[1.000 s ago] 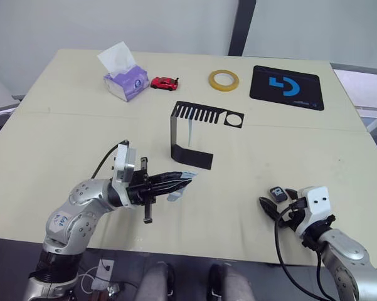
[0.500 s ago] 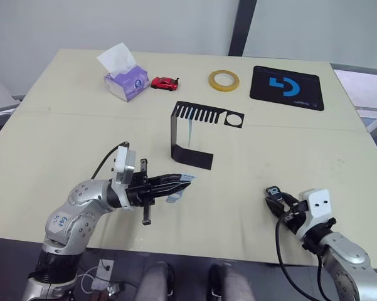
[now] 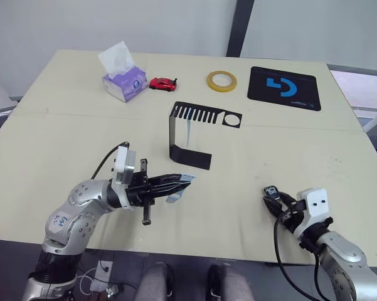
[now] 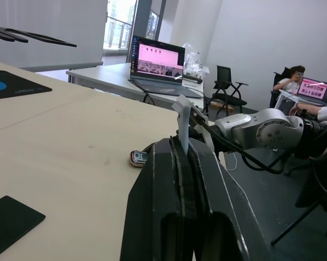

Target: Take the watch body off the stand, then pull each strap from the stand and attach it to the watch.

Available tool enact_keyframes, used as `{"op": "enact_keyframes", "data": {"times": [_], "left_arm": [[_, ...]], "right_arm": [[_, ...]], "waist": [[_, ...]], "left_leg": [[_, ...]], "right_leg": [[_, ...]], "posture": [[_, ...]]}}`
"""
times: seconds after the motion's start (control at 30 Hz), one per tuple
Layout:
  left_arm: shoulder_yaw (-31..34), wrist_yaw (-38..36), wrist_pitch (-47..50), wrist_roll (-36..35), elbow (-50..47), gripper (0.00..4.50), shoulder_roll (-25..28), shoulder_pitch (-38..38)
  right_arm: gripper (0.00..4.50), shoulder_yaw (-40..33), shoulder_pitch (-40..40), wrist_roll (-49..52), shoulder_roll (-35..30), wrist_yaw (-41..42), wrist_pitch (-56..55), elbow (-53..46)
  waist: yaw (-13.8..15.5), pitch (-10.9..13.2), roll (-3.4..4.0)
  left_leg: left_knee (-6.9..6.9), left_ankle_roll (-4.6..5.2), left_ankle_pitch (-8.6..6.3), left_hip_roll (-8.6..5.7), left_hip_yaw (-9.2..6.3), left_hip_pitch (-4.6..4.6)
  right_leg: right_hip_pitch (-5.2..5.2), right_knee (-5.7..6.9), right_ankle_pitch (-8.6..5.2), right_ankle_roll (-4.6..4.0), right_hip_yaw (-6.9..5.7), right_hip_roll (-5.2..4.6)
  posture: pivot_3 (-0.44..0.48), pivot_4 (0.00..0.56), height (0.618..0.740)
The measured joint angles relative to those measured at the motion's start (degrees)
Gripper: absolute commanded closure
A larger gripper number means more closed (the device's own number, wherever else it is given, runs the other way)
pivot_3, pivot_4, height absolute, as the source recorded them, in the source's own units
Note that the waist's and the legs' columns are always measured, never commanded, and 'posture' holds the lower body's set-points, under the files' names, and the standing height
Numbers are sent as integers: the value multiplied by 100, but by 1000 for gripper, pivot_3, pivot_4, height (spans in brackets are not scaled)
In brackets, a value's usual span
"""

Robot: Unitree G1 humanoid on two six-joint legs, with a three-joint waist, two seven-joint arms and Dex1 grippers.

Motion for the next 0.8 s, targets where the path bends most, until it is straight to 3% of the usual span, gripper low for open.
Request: {"op": "enact_keyframes", "data": {"times": [0.13, 0.8], "left_arm": [[1, 2, -6, 5, 0, 4500, -1, 12], [7, 8, -41, 5, 1, 4500, 0, 72]], "right_arm": [[141, 4, -33, 9, -65, 97, -14, 8], [141, 181, 9, -457, -121, 232, -1238, 559]], "waist": [[14, 0, 0], [10, 0, 0]], "left_leg": [[0, 2, 0, -4, 0, -1], [0, 1, 1, -3, 0, -2]], "right_leg": [[0, -1, 0, 0, -1, -5], [0, -1, 0, 0, -2, -3]], "posture": [[0, 150, 740], [0, 150, 740]]}}
